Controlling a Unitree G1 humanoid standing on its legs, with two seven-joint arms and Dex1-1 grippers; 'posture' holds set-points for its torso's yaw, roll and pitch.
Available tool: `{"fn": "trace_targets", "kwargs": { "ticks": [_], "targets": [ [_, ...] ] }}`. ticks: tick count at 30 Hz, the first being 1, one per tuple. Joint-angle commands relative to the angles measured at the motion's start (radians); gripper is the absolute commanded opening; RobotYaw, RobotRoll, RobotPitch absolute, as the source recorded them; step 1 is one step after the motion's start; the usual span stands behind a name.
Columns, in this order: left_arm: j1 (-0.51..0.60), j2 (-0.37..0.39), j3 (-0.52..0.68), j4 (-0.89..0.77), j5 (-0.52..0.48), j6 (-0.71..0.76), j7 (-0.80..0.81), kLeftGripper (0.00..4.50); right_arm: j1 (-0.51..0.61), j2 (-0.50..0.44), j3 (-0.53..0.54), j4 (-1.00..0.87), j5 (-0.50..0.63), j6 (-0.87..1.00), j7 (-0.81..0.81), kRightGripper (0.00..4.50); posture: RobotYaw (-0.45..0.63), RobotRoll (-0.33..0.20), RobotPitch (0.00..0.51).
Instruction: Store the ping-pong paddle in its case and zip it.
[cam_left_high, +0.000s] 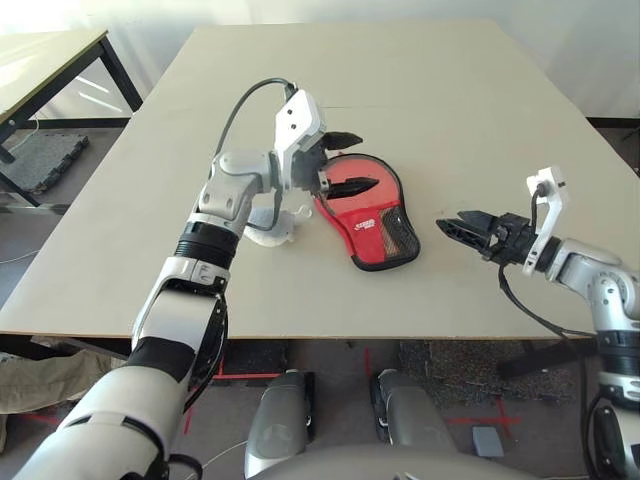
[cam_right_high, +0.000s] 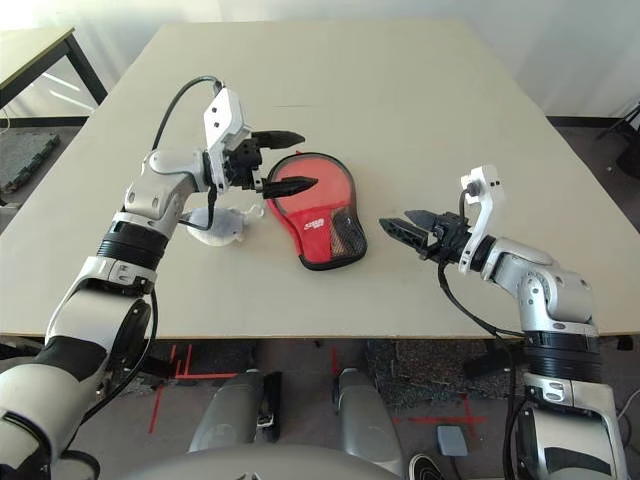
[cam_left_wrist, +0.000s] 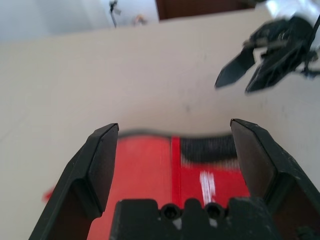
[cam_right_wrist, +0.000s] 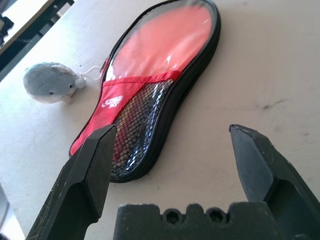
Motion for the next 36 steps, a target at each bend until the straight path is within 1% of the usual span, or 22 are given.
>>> {"fn": "trace_targets", "kwargs": {
  "ticks": [1,3,7,9,11,16,17,19,26,29,30,36],
  "targets": [
    [0.066,0.088,0.000,-0.090,-0.014,0.066,-0.067,4.50,0.009,0.035,0.048,0.028,-0.004,0.002,0.007,4.46,0.15,0.000,0.094],
    [0.109,0.141,-0.001,-0.149,-0.029,0.113,-0.099,4.50,0.004,0.057,0.068,0.036,-0.007,0.005,0.003,4.46,0.15,0.000,0.094],
    [0.169,0.211,0.013,-0.224,-0.049,0.167,-0.118,4.50,-0.006,0.091,0.104,0.062,-0.020,0.007,-0.008,4.46,0.18,0.000,0.093],
    [0.203,0.245,0.030,-0.247,-0.056,0.182,-0.119,4.50,-0.005,0.107,0.149,0.090,-0.056,-0.010,-0.010,4.46,0.18,0.000,0.093],
    [0.222,0.261,0.039,-0.266,-0.064,0.195,-0.112,4.50,-0.004,0.123,0.167,0.108,-0.070,-0.019,-0.014,4.46,0.19,0.000,0.086],
    [0.239,0.268,0.045,-0.292,-0.071,0.211,-0.099,4.50,0.006,0.147,0.174,0.107,-0.062,-0.007,-0.011,4.46,0.19,0.000,0.082],
    [0.241,0.268,0.045,-0.294,-0.071,0.212,-0.097,4.50,0.007,0.152,0.170,0.106,-0.056,0.004,-0.015,4.30,0.19,0.000,0.081],
    [0.242,0.267,0.046,-0.296,-0.071,0.214,-0.093,4.50,0.007,0.157,0.161,0.105,-0.049,0.023,-0.025,3.82,0.19,0.000,0.082],
    [0.237,0.264,0.044,-0.293,-0.071,0.213,-0.086,4.50,0.006,0.169,0.153,0.094,-0.037,0.069,-0.035,1.37,0.19,0.000,0.084],
    [0.238,0.264,0.044,-0.291,-0.071,0.213,-0.084,4.50,0.008,0.171,0.152,0.088,-0.031,0.083,-0.038,0.22,0.19,0.000,0.085],
    [0.238,0.263,0.043,-0.291,-0.071,0.213,-0.084,4.50,0.009,0.172,0.150,0.086,-0.027,0.092,-0.040,0.04,0.19,0.000,0.086],
    [0.237,0.261,0.042,-0.289,-0.070,0.212,-0.081,4.50,0.016,0.177,0.133,0.084,-0.012,0.126,-0.051,0.04,0.18,0.000,0.088]
  ]
}}
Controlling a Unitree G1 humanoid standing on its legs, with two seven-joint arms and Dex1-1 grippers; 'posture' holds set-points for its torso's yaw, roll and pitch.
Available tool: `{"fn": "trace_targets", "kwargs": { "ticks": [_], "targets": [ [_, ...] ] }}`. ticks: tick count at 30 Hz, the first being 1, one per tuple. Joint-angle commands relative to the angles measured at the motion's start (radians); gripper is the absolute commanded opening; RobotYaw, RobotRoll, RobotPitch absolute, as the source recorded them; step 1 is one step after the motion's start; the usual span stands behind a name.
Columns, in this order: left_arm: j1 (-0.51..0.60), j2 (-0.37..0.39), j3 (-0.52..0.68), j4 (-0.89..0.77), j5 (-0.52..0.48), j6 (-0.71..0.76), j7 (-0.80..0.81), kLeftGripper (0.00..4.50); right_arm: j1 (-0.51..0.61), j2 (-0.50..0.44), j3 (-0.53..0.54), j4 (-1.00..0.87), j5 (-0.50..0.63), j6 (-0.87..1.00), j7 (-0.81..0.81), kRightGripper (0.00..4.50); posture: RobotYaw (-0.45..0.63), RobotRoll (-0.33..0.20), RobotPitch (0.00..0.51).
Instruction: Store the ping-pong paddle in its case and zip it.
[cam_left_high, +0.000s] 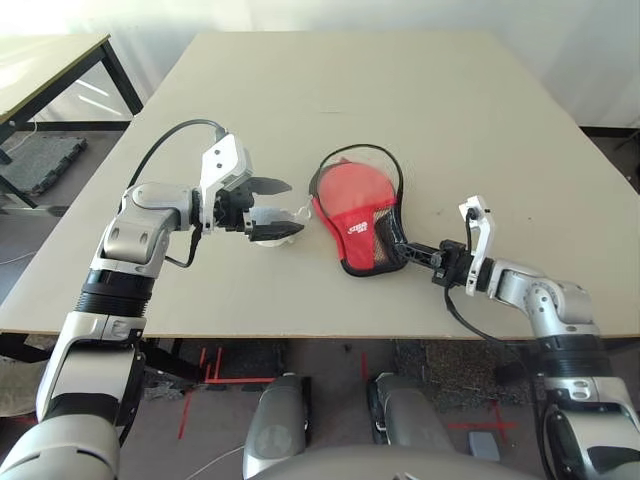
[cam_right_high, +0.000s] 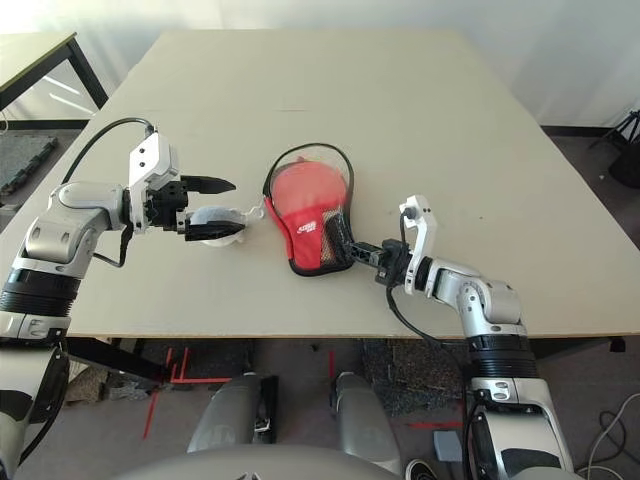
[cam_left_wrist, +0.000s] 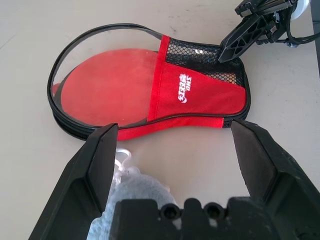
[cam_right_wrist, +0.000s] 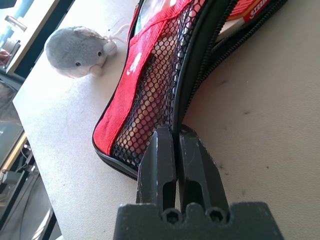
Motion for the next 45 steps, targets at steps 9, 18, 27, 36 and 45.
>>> {"fn": "trace_targets", "kwargs": {
  "ticks": [9,18,27,36,45],
  "targets": [
    [0.016,0.003,0.000,0.002,-0.003,0.001,0.004,4.50,0.105,-0.060,-0.041,-0.041,0.071,0.133,0.010,0.04,0.18,0.000,0.094],
    [0.020,0.005,-0.001,0.017,0.001,-0.009,-0.001,4.50,0.287,-0.225,-0.087,-0.172,0.175,0.228,0.089,0.04,0.17,0.000,0.103],
    [0.012,-0.004,-0.011,0.044,0.006,-0.031,-0.007,4.50,0.435,-0.324,-0.089,-0.214,0.210,0.228,0.138,0.04,0.15,0.000,0.108],
    [0.019,-0.004,-0.012,0.058,0.007,-0.046,-0.014,4.50,0.531,-0.391,-0.109,-0.284,0.257,0.258,0.181,0.04,0.14,0.000,0.106],
    [0.024,-0.008,-0.013,0.067,0.007,-0.058,-0.017,4.50,0.580,-0.421,-0.130,-0.308,0.288,0.256,0.193,0.04,0.13,0.000,0.099]
  ]
}}
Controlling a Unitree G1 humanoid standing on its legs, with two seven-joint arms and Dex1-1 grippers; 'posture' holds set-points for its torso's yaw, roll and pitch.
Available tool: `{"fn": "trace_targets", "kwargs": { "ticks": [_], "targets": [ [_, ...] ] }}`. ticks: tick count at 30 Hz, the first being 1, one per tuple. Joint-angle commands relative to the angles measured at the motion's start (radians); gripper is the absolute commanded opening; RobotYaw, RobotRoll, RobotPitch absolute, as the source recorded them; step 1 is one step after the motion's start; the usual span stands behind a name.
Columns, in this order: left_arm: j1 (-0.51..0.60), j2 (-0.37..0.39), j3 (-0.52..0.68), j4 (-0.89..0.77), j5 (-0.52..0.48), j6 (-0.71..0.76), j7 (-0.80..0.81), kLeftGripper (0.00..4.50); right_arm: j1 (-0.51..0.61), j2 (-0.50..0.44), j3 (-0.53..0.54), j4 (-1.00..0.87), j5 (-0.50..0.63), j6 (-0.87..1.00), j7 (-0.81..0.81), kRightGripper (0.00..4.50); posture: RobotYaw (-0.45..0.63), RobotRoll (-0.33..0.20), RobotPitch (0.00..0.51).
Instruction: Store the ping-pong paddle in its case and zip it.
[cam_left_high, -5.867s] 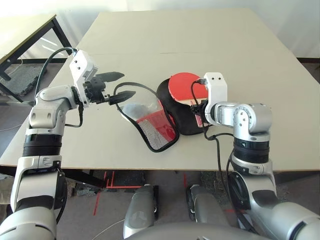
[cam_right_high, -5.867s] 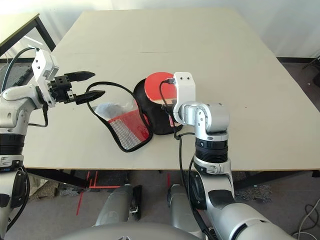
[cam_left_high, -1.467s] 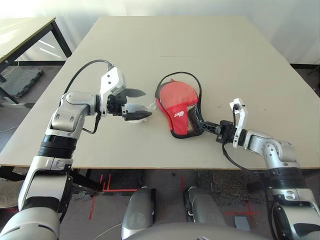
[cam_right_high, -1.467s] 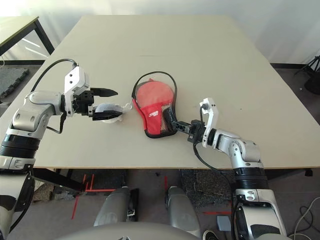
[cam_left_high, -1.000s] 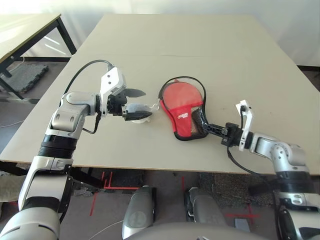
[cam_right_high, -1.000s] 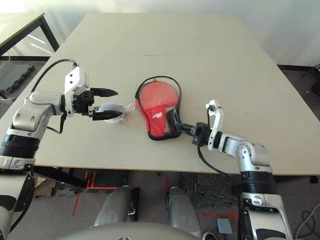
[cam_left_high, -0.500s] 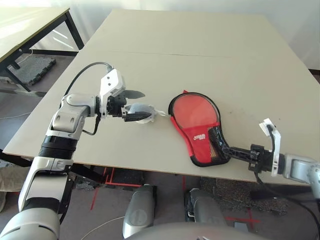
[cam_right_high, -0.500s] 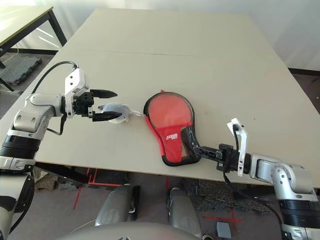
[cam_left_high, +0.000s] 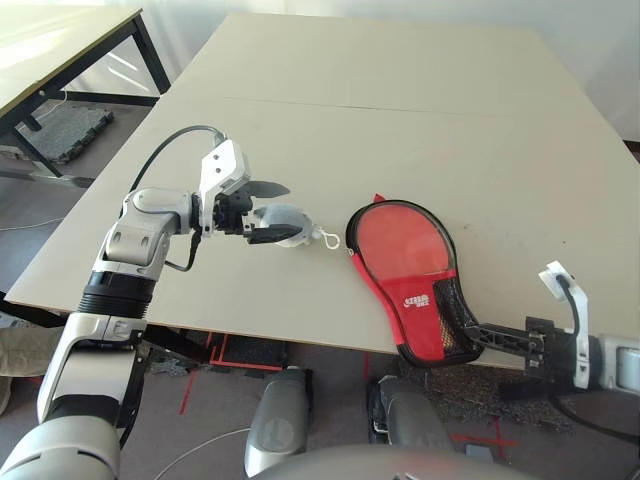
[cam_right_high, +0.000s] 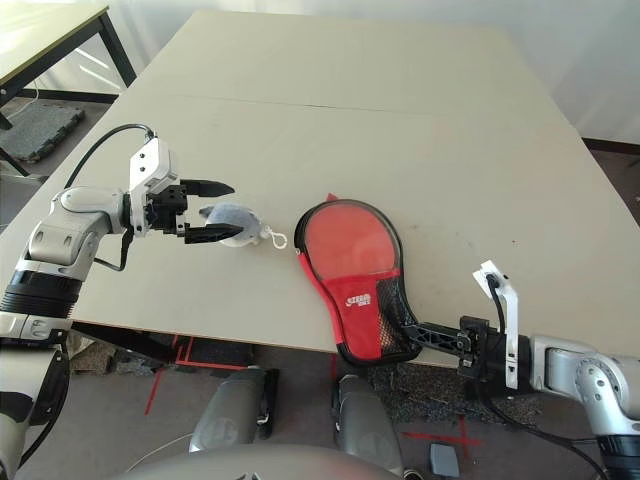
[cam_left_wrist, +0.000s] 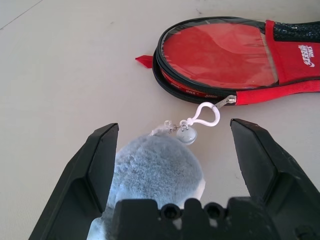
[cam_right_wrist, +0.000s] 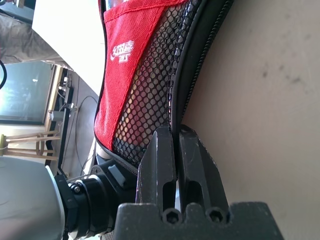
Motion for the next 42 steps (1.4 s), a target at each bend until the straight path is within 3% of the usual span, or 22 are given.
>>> {"fn": "trace_targets", "kwargs": {
  "ticks": [1,6,7,9,15,19,22,25,29,35,42],
  "targets": [
    [0.015,-0.005,-0.011,0.019,0.006,-0.012,-0.006,4.50,0.047,-0.013,0.019,0.004,0.007,0.049,0.001,0.04,0.13,0.000,0.098],
    [0.014,-0.008,-0.011,0.025,0.007,-0.020,-0.006,4.50,0.058,-0.030,0.012,-0.010,-0.009,0.019,-0.012,0.04,0.12,0.000,0.093],
    [0.014,-0.008,-0.011,0.026,0.007,-0.022,-0.006,4.50,0.057,-0.038,0.007,-0.007,-0.016,0.007,-0.009,0.26,0.12,0.000,0.092],
    [0.012,-0.007,-0.009,0.026,0.006,-0.021,-0.006,4.50,0.053,-0.065,-0.011,-0.003,-0.025,-0.021,0.016,0.77,0.12,0.000,0.091],
    [0.011,0.005,-0.001,0.022,0.001,-0.016,-0.008,4.50,0.025,-0.179,-0.080,0.034,-0.057,-0.125,0.121,3.03,0.13,0.000,0.092],
    [0.014,0.013,0.005,0.020,-0.001,-0.012,-0.005,4.50,-0.057,-0.256,-0.097,0.109,-0.120,-0.205,0.154,4.46,0.13,0.000,0.093],
    [0.018,0.015,0.011,0.014,-0.004,-0.004,0.002,4.50,-0.212,-0.250,-0.045,0.137,-0.179,-0.286,0.131,4.49,0.14,0.000,0.095],
    [0.027,0.017,0.016,-0.001,-0.007,0.006,0.009,4.50,-0.359,-0.195,0.099,0.103,-0.276,-0.369,0.112,4.49,0.15,0.000,0.096],
    [0.041,0.021,0.025,-0.026,-0.012,0.023,0.020,4.50,-0.476,-0.117,0.232,0.116,-0.385,-0.457,0.094,4.49,0.16,0.000,0.097],
    [0.059,0.030,0.042,-0.049,-0.014,0.040,0.034,4.50,-0.567,-0.036,0.358,0.203,-0.497,-0.565,0.120,4.49,0.18,0.000,0.101],
    [0.072,0.041,0.064,-0.066,-0.015,0.052,0.062,4.50,-0.635,0.024,0.423,0.335,-0.607,-0.684,0.138,4.49,0.20,0.000,0.104]
  ]
}}
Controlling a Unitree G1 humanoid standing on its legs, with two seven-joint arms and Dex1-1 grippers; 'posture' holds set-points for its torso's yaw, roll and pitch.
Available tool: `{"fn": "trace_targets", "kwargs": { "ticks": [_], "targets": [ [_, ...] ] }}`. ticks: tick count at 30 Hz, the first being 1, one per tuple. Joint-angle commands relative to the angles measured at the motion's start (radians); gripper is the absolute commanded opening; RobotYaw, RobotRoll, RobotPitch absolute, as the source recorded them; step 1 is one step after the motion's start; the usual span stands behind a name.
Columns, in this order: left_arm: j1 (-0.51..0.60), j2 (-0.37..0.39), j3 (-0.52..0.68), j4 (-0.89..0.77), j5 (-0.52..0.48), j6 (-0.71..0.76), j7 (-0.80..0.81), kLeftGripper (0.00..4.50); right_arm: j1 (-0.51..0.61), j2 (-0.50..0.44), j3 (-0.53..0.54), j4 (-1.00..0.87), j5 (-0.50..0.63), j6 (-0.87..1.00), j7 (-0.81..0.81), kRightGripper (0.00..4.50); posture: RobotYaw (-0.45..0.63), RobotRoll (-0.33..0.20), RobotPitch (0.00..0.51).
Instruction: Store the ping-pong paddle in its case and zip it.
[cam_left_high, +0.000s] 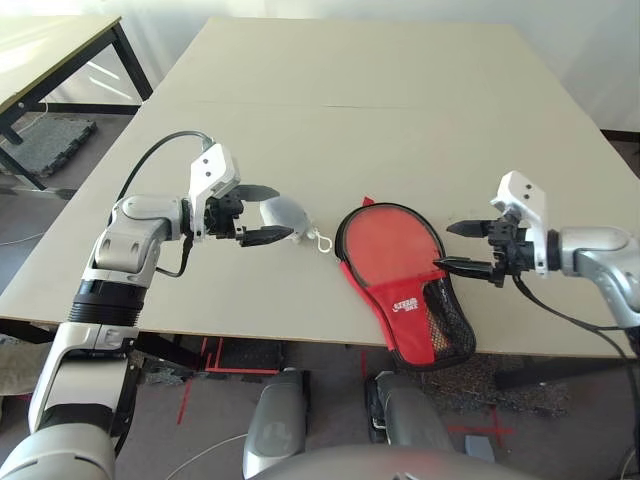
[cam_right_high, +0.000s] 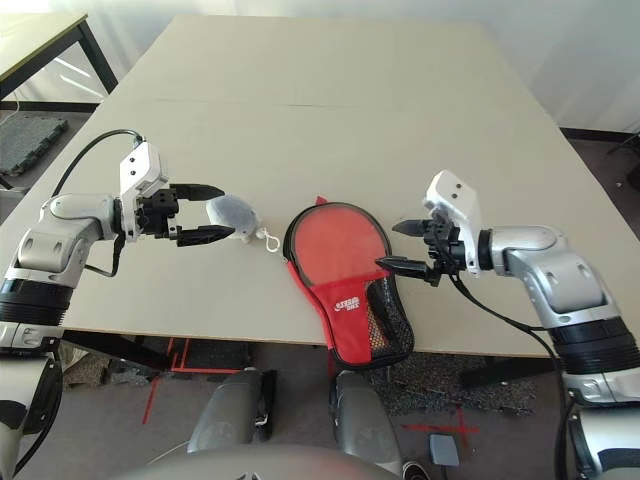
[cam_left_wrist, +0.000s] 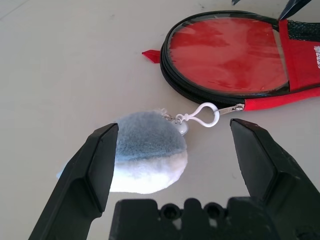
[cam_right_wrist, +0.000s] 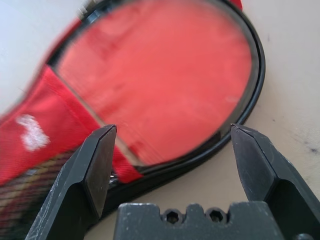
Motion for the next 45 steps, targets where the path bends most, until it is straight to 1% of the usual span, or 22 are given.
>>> {"fn": "trace_targets", "kwargs": {
  "ticks": [1,8,14,19,23,28,35,36,37,40,41,42,43,45],
  "targets": [
    [0.013,0.017,0.021,-0.024,-0.014,0.019,0.018,4.50,-0.030,0.022,0.023,0.052,-0.041,-0.041,0.012,4.49,0.20,0.000,0.105],
    [0.034,0.023,0.033,-0.051,-0.019,0.041,0.034,4.50,-0.043,0.054,0.023,0.097,-0.079,-0.063,0.028,4.49,0.21,0.000,0.104],
    [0.031,0.016,0.026,-0.031,-0.004,0.035,0.050,4.50,-0.031,0.061,0.037,0.095,-0.100,-0.047,0.039,4.49,0.21,0.000,0.106],
    [0.002,0.005,0.001,0.006,0.043,0.010,0.092,4.50,-0.020,0.061,0.038,0.086,-0.111,-0.041,0.045,4.49,0.21,0.000,0.108],
    [-0.020,-0.002,-0.030,0.053,0.096,-0.045,0.117,4.50,-0.009,0.055,0.032,0.080,-0.114,-0.043,0.047,4.49,0.20,0.000,0.112],
    [-0.069,-0.028,-0.094,0.152,0.185,-0.139,0.150,4.50,0.004,0.053,0.025,0.068,-0.111,-0.037,0.044,4.49,0.19,0.000,0.115],
    [-0.116,-0.071,-0.159,0.251,0.253,-0.206,0.152,4.50,0.025,0.058,0.016,0.035,-0.107,-0.020,0.031,4.49,0.17,0.000,0.117],
    [-0.127,-0.082,-0.167,0.269,0.262,-0.212,0.155,4.12,0.031,0.059,0.014,0.028,-0.105,-0.017,0.029,4.50,0.16,0.000,0.117],
    [-0.137,-0.091,-0.173,0.284,0.268,-0.215,0.157,3.88,0.034,0.060,0.013,0.023,-0.105,-0.015,0.026,4.50,0.16,0.000,0.116],
    [-0.169,-0.109,-0.202,0.330,0.304,-0.241,0.155,2.79,0.045,0.060,0.010,0.013,-0.102,-0.011,0.019,4.50,0.15,0.000,0.115],
    [-0.180,-0.113,-0.210,0.348,0.316,-0.254,0.157,2.32,0.049,0.059,0.009,0.011,-0.102,-0.011,0.017,4.50,0.15,0.000,0.116],
    [-0.187,-0.115,-0.214,0.362,0.323,-0.264,0.158,2.05,0.052,0.059,0.009,0.008,-0.102,-0.011,0.016,4.50,0.15,0.000,0.115],
    [-0.201,-0.122,-0.217,0.383,0.330,-0.273,0.161,1.63,0.055,0.059,0.009,0.004,-0.101,-0.009,0.014,4.50,0.15,0.000,0.116],
    [-0.231,-0.136,-0.221,0.426,0.345,-0.293,0.172,0.97,0.063,0.059,0.010,-0.003,-0.101,-0.006,0.011,4.50,0.14,0.000,0.116]
  ]
}}
